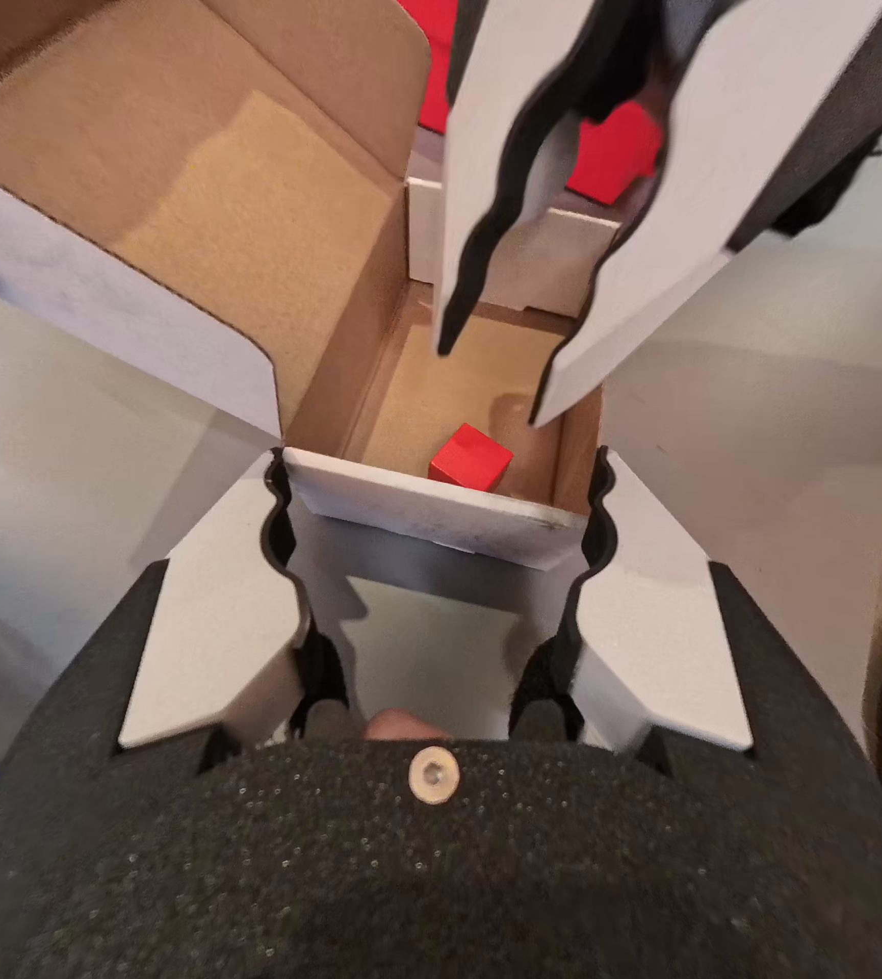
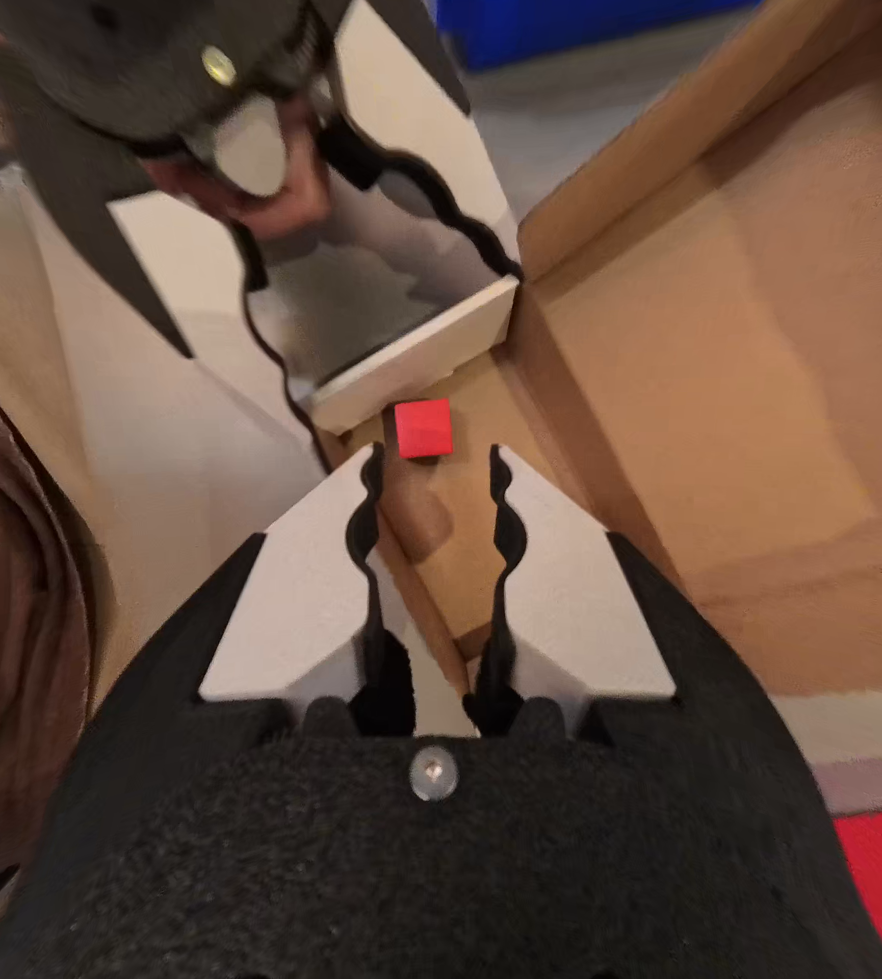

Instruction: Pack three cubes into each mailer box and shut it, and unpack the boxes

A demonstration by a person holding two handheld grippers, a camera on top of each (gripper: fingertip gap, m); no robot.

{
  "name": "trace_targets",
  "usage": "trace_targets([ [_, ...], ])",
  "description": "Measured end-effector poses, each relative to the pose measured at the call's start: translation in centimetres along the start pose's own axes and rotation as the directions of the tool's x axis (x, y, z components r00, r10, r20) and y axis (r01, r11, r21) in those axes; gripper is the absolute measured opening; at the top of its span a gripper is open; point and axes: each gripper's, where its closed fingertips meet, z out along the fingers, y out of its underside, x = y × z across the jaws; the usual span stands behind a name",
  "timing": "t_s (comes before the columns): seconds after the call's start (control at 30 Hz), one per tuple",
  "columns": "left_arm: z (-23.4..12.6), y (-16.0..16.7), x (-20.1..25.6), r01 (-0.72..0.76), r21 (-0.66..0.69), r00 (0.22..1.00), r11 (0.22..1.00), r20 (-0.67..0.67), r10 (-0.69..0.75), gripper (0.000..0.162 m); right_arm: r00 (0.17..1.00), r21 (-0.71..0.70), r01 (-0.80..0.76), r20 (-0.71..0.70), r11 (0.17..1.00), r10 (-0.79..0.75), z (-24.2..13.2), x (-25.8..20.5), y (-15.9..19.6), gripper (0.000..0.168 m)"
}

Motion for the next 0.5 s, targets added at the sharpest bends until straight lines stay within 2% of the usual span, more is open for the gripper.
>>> trace_targets([
  [0.17,-0.1,0.1,0.6,-0.012,0.004,1.000,1.000,-0.022,0.012,0.110,0.992,-0.058,-0.014,0.128,0.998,0.022,2.6,-1.2,1.1,0.037],
  [0.33,-0.1,0.1,1.0,-0.015,0.004,1.000,1.000,-0.026,0.016,0.110,0.991,-0.110,0.044,0.132,0.993,-0.029,3.8,-1.8,1.5,0.036],
  [0.4,-0.1,0.1,1.0,-0.013,0.003,1.000,1.000,-0.026,0.013,0.110,0.986,-0.142,0.039,0.165,0.989,-0.015,4.1,-2.3,1.7,0.026],
  [0.5,-0.1,0.1,1.0,-0.014,0.006,1.000,1.000,-0.025,0.014,0.110,0.992,-0.108,0.050,0.125,0.993,-0.036,3.3,-1.7,1.2,0.025],
])
